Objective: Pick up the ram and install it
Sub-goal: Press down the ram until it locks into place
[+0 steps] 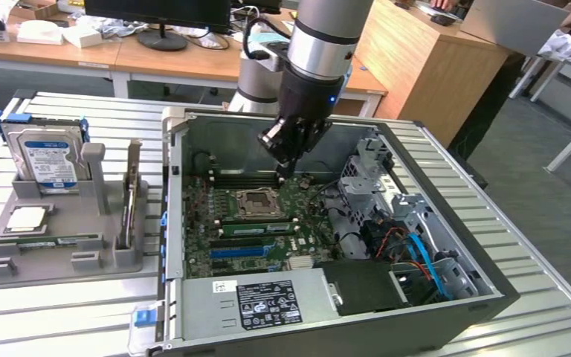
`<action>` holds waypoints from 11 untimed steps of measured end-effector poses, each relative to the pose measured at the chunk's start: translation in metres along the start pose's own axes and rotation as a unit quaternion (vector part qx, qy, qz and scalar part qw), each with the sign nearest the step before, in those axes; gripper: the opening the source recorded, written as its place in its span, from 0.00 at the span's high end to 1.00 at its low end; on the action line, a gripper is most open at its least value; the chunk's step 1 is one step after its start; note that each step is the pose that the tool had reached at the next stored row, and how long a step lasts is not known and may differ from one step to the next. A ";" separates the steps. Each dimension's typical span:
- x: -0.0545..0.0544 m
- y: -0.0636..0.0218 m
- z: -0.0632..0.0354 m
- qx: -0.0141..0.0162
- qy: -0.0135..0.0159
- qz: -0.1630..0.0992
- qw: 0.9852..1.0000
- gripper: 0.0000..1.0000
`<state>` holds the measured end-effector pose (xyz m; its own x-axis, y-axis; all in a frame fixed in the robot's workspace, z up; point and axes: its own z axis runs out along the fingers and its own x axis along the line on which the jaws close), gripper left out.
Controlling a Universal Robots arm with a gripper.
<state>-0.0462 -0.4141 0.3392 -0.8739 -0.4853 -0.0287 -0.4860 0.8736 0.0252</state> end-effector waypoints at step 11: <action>0.000 0.0000 0.0007 0.003 -0.003 0.100 0.995 0.90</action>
<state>-0.0462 -0.4141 0.3385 -0.9530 -0.3016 -0.0287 -0.3023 0.9529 0.0252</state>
